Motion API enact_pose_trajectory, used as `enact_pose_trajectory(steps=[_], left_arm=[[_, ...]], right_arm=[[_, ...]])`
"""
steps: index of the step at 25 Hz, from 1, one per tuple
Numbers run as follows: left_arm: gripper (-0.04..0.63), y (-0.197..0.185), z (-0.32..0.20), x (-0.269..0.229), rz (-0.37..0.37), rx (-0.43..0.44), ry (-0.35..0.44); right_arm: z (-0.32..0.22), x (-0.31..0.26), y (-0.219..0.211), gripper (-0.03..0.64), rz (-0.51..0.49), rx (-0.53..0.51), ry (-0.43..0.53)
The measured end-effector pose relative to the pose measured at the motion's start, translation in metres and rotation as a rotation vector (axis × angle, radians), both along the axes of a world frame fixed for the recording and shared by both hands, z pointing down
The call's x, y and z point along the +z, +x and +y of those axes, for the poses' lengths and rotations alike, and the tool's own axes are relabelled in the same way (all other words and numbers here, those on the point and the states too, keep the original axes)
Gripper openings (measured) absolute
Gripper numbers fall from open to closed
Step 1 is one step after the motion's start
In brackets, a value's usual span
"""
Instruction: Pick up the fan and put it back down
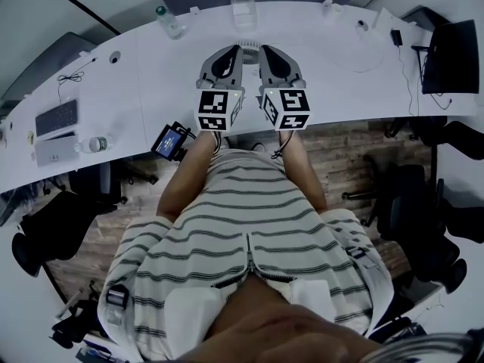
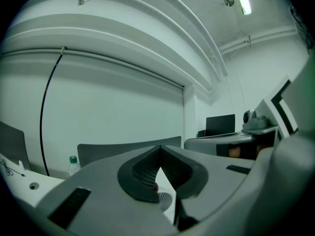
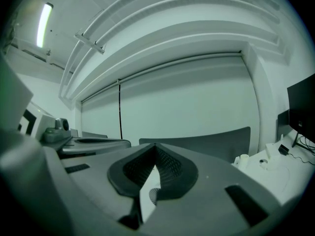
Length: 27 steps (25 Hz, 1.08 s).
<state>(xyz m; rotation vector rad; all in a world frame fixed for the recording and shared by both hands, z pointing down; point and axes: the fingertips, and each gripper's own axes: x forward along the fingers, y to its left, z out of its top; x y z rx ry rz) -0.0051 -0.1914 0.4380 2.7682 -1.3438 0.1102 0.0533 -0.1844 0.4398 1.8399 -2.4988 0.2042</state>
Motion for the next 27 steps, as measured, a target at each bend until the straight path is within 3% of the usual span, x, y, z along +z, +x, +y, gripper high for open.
enact_pose_trajectory(steps=[27], left_arm=[[0.008, -0.0039, 0.0041, 0.0022, 0.000, 0.004, -0.001]], right_arm=[[0.0061, -0.0020, -0.0079, 0.011, 0.027, 0.003, -0.001]])
